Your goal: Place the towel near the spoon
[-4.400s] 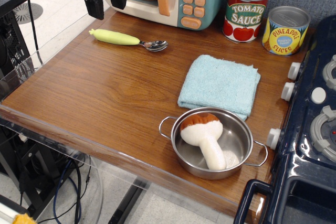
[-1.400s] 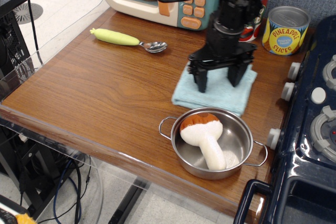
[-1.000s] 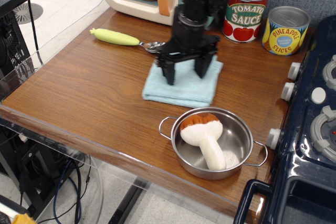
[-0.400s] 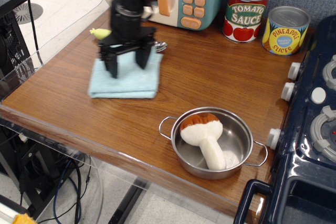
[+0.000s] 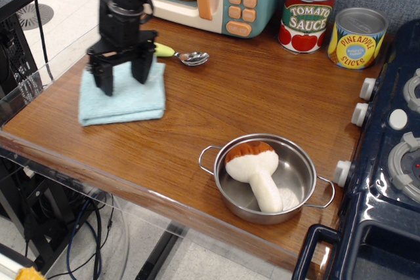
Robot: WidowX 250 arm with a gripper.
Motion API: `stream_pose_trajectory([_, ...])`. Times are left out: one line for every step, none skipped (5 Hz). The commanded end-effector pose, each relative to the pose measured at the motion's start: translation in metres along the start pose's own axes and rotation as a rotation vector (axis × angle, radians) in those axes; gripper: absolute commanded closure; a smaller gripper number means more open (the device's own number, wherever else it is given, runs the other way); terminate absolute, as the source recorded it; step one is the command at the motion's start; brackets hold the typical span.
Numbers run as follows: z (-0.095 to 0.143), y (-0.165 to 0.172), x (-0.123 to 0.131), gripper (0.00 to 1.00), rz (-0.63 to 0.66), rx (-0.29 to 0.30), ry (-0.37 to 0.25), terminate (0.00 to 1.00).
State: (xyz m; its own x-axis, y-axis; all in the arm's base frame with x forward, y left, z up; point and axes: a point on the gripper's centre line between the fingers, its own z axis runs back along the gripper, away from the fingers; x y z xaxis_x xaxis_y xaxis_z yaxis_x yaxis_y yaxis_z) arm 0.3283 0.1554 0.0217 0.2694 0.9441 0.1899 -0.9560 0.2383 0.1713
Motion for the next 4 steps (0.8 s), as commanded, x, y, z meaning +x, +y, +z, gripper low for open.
stream_pose_trajectory([0.021, 0.019, 0.024, 0.0, 0.158, -0.039, -0.022, 0.0])
stream_pose_trajectory([0.025, 0.018, 0.021, 0.0, 0.144, -0.058, -0.026, 0.0])
stream_pose_trajectory([0.041, 0.017, 0.018, 0.0, 0.128, -0.119, -0.033, 0.0])
stream_pose_trajectory([0.06, 0.016, 0.018, 0.0, 0.1, -0.168, -0.005, 0.0])
